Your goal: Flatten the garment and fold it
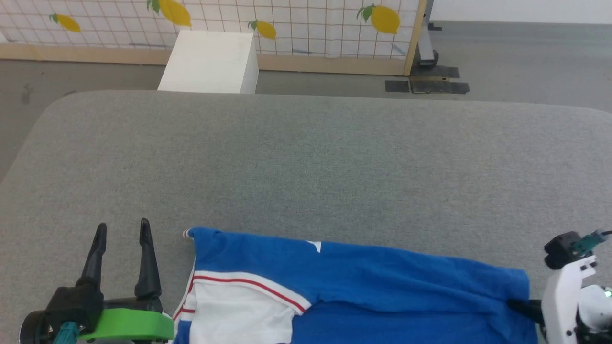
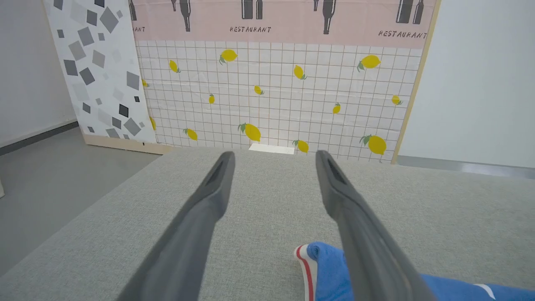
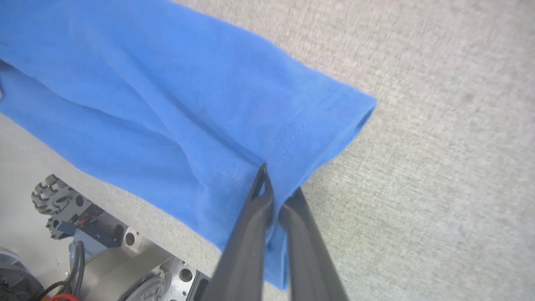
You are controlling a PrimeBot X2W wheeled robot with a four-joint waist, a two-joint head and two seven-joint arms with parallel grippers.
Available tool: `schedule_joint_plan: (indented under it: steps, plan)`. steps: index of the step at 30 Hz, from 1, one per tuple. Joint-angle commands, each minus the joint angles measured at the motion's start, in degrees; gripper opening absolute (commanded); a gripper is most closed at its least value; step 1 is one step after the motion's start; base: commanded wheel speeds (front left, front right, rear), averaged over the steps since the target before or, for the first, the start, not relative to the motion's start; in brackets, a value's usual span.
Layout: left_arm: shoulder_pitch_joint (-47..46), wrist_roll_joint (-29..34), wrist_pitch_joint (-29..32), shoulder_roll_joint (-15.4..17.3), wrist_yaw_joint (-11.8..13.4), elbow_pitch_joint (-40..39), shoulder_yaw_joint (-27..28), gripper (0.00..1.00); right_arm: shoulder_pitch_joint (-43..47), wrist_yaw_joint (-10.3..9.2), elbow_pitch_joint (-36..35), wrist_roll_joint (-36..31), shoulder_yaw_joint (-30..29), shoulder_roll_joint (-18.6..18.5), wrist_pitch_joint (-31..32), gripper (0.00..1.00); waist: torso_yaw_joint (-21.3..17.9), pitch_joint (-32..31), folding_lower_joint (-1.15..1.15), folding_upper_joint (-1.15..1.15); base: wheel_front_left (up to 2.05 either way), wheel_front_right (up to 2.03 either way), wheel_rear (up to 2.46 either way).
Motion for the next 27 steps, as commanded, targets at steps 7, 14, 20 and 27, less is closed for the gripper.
schedule_joint_plan:
  steps: [7, 14, 20, 27]
  plan:
    - [1.4, 2.6, -0.2, -0.6, -1.1, 0.2, -0.1, 1.0, 2.2, -0.09, -0.1, 1.0, -5.1, -7.4, -0.1, 0.0, -1.4, -1.1, 0.0, 0.0, 0.0, 0.0, 0.0]
    - [1.5, 3.5, -0.2, -0.7, -1.4, 0.4, 0.3, 1.0, 5.4, -0.09, 1.9, 0.1, -9.1, -12.2, 1.0, 0.0, -1.9, -1.3, 0.0, 0.0, 0.0, 0.0, 0.0]
    - [1.7, 4.0, -0.2, -0.7, -1.4, 0.8, 0.3, 1.0, 6.5, -0.09, -5.7, -0.2, -9.5, -11.9, 1.6, 0.0, -2.1, -1.4, 0.0, 0.0, 0.0, 0.0, 0.0]
    - [1.3, 4.2, -0.2, -0.8, -1.5, 0.9, 0.0, 1.0, 4.4, -0.09, -22.5, -0.9, -6.6, -8.8, 4.9, 0.0, -1.7, -0.4, 0.0, 0.0, 0.0, 0.0, 0.0]
